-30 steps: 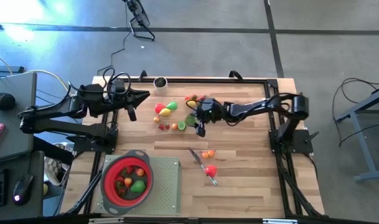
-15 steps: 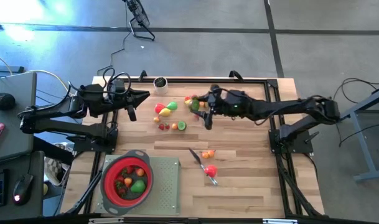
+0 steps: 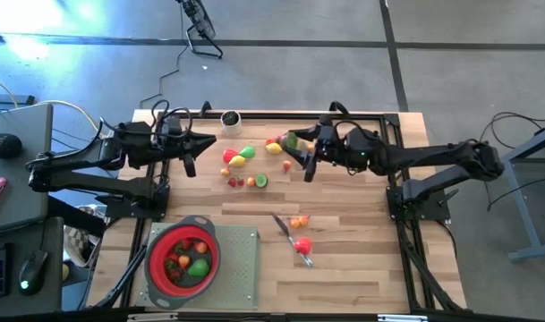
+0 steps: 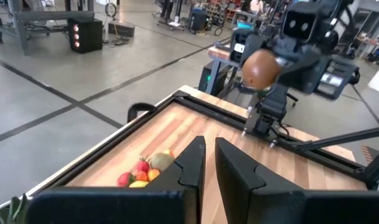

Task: Pick & Place Fruit
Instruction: Put the half kiwi into the red strainer bowl on the shelf

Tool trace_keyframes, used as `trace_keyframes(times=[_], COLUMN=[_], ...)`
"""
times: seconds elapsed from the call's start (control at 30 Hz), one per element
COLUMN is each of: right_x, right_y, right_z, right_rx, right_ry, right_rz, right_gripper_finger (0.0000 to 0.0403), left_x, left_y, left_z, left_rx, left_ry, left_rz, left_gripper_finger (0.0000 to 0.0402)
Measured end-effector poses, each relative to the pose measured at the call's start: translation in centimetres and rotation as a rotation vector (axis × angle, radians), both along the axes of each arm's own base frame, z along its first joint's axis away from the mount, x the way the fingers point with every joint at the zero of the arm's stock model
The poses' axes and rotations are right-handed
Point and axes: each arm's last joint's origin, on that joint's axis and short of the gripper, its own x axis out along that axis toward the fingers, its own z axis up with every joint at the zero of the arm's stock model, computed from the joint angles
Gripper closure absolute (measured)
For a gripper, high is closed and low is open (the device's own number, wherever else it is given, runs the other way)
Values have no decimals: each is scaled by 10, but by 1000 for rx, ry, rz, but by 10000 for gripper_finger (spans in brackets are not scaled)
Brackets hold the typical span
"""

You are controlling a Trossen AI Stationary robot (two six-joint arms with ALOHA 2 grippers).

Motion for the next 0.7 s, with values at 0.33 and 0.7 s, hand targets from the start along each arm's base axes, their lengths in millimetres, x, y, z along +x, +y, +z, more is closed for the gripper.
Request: trace_keyframes(times=[0.33,0.7], right_x=[0,-6], right_y=[4,4], right_z=[3,-12], right_rx=[-7,26], right_ry=[-23,168], right_rz=[72,72], right_gripper_finger=[249,349], left_x=[-1,-10], left_y=[0,-1], left_z=[0,2], left_rx=[-1,1], left_ry=[4,-13], left_rz=[1,2], left_gripper_finger=[369,369])
